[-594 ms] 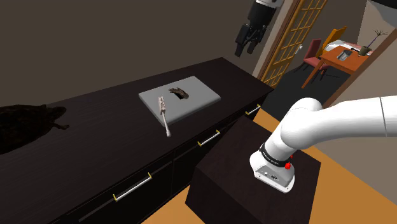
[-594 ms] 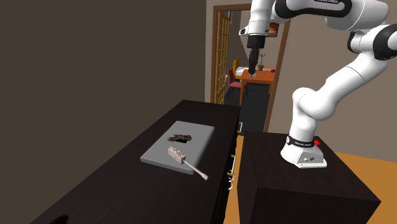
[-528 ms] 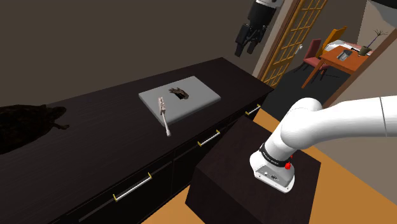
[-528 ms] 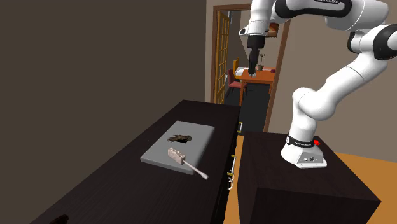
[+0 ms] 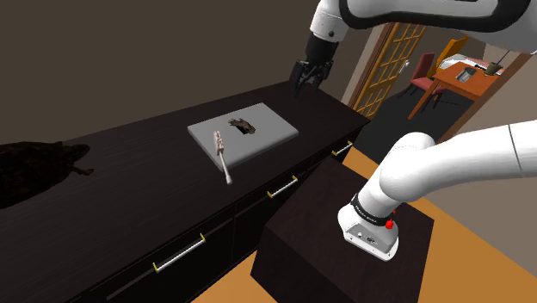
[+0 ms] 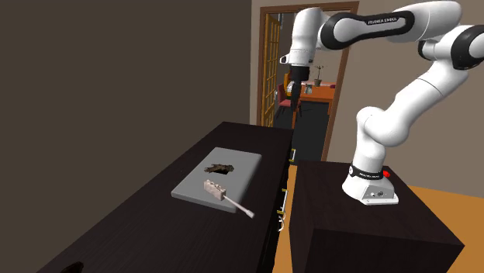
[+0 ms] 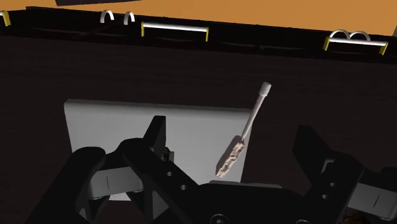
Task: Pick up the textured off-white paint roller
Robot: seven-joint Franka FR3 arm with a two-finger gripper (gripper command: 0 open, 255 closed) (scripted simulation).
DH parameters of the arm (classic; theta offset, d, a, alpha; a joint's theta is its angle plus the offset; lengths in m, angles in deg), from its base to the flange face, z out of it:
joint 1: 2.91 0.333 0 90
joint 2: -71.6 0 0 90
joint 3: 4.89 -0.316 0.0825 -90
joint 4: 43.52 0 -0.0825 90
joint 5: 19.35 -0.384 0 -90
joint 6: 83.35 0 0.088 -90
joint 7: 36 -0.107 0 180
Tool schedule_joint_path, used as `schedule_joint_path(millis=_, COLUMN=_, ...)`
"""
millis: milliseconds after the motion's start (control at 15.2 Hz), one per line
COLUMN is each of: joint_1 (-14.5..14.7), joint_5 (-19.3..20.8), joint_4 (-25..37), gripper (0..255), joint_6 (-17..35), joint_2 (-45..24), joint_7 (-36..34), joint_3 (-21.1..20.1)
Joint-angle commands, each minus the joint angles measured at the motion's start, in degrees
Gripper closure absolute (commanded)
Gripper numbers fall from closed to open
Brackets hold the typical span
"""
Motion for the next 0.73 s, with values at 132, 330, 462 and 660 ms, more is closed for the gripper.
schedule_joint_path(millis=132, joint_1=0.02, joint_5=-0.88, joint_4=-2.16, gripper=0, joint_6=8.22, joint_2=-5.52, joint_7=-3.97, joint_3=-3.01)
schedule_joint_path(millis=330, joint_1=-0.12, joint_5=-1.12, joint_4=-3.18, gripper=0, joint_6=14.31, joint_2=-10.36, joint_7=-6.86, joint_3=-5.09)
schedule_joint_path(millis=462, joint_1=-0.27, joint_5=-1.04, joint_4=-3.40, gripper=0, joint_6=18.30, joint_2=-13.99, joint_7=-8.89, joint_3=-6.43)
schedule_joint_path(millis=660, joint_1=-0.68, joint_5=-0.43, joint_4=-3.05, gripper=0, joint_6=24.07, joint_2=-19.96, joint_7=-12.14, joint_3=-8.38)
